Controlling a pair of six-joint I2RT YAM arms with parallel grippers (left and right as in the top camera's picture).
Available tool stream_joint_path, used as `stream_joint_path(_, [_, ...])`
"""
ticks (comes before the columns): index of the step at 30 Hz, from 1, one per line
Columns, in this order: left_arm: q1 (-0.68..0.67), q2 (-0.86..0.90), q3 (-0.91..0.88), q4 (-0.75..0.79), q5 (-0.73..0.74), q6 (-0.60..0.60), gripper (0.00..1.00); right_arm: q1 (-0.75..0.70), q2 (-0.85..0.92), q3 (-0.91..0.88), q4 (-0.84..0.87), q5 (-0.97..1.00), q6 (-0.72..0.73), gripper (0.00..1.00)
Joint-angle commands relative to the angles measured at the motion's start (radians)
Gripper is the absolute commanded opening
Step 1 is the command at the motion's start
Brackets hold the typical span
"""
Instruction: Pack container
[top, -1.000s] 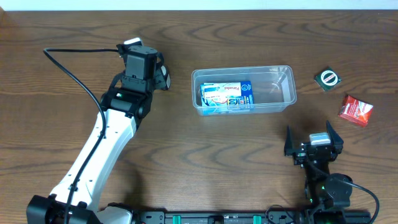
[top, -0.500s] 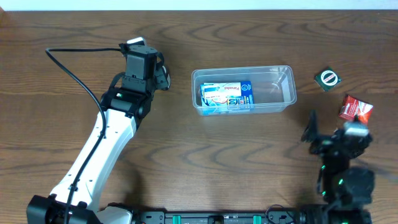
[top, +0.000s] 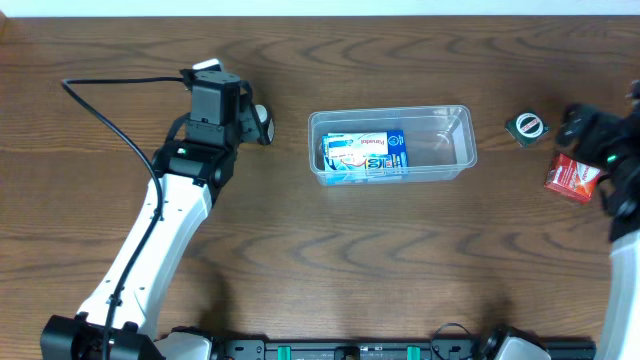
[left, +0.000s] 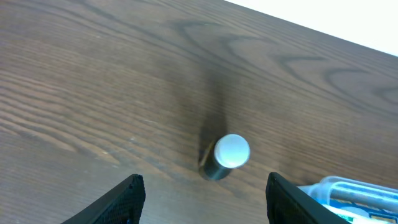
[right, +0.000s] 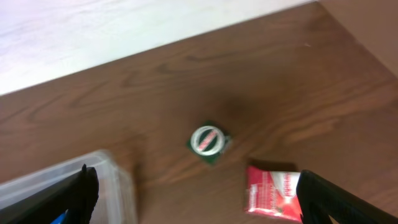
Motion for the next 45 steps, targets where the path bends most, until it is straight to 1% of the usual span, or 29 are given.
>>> stream_joint_path(1, [0.008,0.007,0.0,0.006,0.01,0.014,0.63,-0.068,0.044,0.045,-0.014,-0.061,0.013,0.99])
stream_joint_path(3, [0.008,0.019,0.0,0.018,0.055,0.014,0.63,-0.09,0.06,0.044,-0.026,-0.061,0.013,0.99])
stream_joint_path(5, [0.008,0.043,0.0,0.04,0.064,0.023,0.64,-0.106,0.068,0.043,-0.065,-0.061,0.011,0.99])
stream_joint_path(8, [0.008,0.07,0.0,0.081,0.079,0.029,0.64,-0.107,0.075,0.043,-0.073,-0.062,0.005,0.99])
stream_joint_path(12, [0.008,0.112,0.0,0.154,0.176,0.029,0.64,-0.1,0.093,0.043,-0.077,-0.065,0.005,0.99])
stream_joint_path(16, [0.008,0.151,0.0,0.202,0.178,0.034,0.64,-0.094,0.115,0.043,-0.094,-0.08,0.005,0.99])
stream_joint_path(17, [0.008,0.161,0.0,0.216,0.179,0.049,0.65,-0.091,0.121,0.043,-0.101,-0.084,0.005,0.99])
stream_joint_path(18, [0.008,0.169,0.0,0.229,0.178,0.069,0.68,-0.087,0.124,0.043,-0.107,-0.084,0.005,0.99])
stream_joint_path(22, [0.008,0.2,0.0,0.252,0.178,0.141,0.75,-0.079,0.135,0.043,-0.124,-0.083,0.005,0.99])
stream_joint_path(28, [0.008,0.236,0.0,0.24,0.178,0.215,0.76,-0.079,0.136,0.043,-0.133,-0.084,0.005,0.99])
stream_joint_path(40, [0.008,0.291,0.0,0.211,0.177,0.22,0.75,-0.079,0.136,0.043,-0.154,-0.083,0.005,0.99])
stream_joint_path(44, [0.008,0.295,0.0,0.21,0.177,0.22,0.64,-0.079,0.136,0.043,-0.154,-0.083,0.005,0.99])
stream_joint_path(45, [0.008,0.295,0.0,0.209,0.177,0.22,0.63,-0.079,0.136,0.043,-0.155,-0.083,0.005,0.99])
